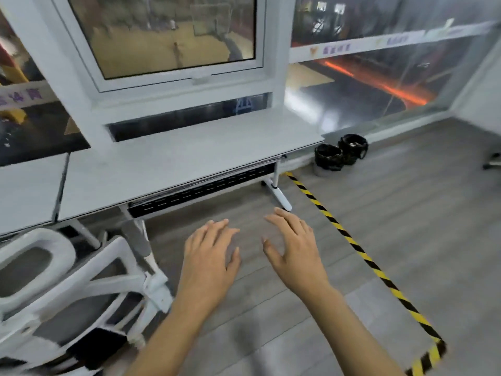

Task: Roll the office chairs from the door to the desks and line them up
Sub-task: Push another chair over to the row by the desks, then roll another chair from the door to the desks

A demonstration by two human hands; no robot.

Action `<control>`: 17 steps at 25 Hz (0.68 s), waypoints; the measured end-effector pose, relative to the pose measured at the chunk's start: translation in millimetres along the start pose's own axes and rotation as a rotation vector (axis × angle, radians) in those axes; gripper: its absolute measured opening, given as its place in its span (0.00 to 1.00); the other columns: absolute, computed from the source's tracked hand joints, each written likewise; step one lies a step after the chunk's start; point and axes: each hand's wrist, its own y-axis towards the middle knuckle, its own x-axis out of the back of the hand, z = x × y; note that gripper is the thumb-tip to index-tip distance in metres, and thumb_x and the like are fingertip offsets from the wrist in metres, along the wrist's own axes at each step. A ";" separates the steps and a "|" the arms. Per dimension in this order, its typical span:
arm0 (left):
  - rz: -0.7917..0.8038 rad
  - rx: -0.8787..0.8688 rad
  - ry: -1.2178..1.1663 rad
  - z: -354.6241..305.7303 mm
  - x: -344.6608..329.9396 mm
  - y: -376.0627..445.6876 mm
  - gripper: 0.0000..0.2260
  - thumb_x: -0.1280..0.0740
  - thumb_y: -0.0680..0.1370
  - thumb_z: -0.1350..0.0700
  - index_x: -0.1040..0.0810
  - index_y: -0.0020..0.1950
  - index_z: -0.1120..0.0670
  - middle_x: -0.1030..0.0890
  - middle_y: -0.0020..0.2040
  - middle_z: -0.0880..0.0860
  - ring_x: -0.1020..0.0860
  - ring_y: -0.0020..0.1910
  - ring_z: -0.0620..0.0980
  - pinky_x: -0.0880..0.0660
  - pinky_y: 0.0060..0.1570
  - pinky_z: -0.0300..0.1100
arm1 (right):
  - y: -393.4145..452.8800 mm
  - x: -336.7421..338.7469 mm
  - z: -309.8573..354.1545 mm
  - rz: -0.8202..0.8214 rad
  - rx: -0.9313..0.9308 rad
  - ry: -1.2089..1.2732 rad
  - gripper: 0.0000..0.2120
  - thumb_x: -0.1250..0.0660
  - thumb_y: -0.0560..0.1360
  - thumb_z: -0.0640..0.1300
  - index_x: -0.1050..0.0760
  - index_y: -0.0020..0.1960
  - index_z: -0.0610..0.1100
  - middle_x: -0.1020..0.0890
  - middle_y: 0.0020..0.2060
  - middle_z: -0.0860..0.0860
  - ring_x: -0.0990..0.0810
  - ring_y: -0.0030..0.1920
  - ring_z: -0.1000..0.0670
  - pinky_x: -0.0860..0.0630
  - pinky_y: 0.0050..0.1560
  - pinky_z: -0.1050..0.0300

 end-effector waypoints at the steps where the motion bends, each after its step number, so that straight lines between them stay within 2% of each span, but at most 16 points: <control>1: 0.011 -0.041 -0.011 -31.1 -16.7 16.3 0.18 0.43 0.77 0.45 0.24 0.63 0.48 0.25 0.68 0.49 0.30 0.69 0.55 0.32 0.66 0.55 | -3.2 23.6 -29.3 -0.039 -0.028 -0.019 0.20 0.33 0.78 0.53 0.28 0.69 0.52 0.29 0.71 0.54 0.31 0.70 0.50 0.37 0.71 0.55; 6: 0.062 -0.228 -0.057 -164.2 -85.1 72.9 0.19 0.43 0.77 0.45 0.23 0.63 0.48 0.26 0.69 0.51 0.31 0.70 0.55 0.32 0.67 0.55 | -24.6 122.4 -148.5 -0.172 -0.178 -0.107 0.19 0.33 0.78 0.52 0.27 0.68 0.52 0.28 0.70 0.54 0.30 0.70 0.50 0.34 0.70 0.49; 9: 0.113 -0.363 -0.070 -241.9 -125.6 105.9 0.17 0.40 0.76 0.46 0.23 0.63 0.48 0.26 0.69 0.51 0.32 0.71 0.56 0.33 0.68 0.56 | -35.8 177.3 -214.6 -0.231 -0.277 -0.181 0.18 0.35 0.79 0.53 0.28 0.68 0.53 0.28 0.70 0.54 0.30 0.70 0.50 0.34 0.71 0.48; 12: 0.151 -0.470 -0.093 -312.0 -174.6 145.3 0.15 0.35 0.77 0.49 0.24 0.63 0.48 0.26 0.70 0.52 0.34 0.72 0.55 0.35 0.69 0.56 | -39.4 221.4 -282.6 -0.281 -0.363 -0.228 0.18 0.34 0.79 0.52 0.27 0.68 0.53 0.27 0.68 0.54 0.30 0.68 0.50 0.34 0.71 0.49; 17: 0.206 -0.583 -0.169 -427.5 -264.8 225.1 0.14 0.34 0.77 0.49 0.24 0.62 0.47 0.27 0.70 0.51 0.34 0.73 0.55 0.36 0.70 0.56 | -24.1 291.5 -404.1 -0.302 -0.511 -0.318 0.18 0.34 0.78 0.52 0.28 0.68 0.53 0.27 0.69 0.55 0.31 0.68 0.51 0.40 0.70 0.55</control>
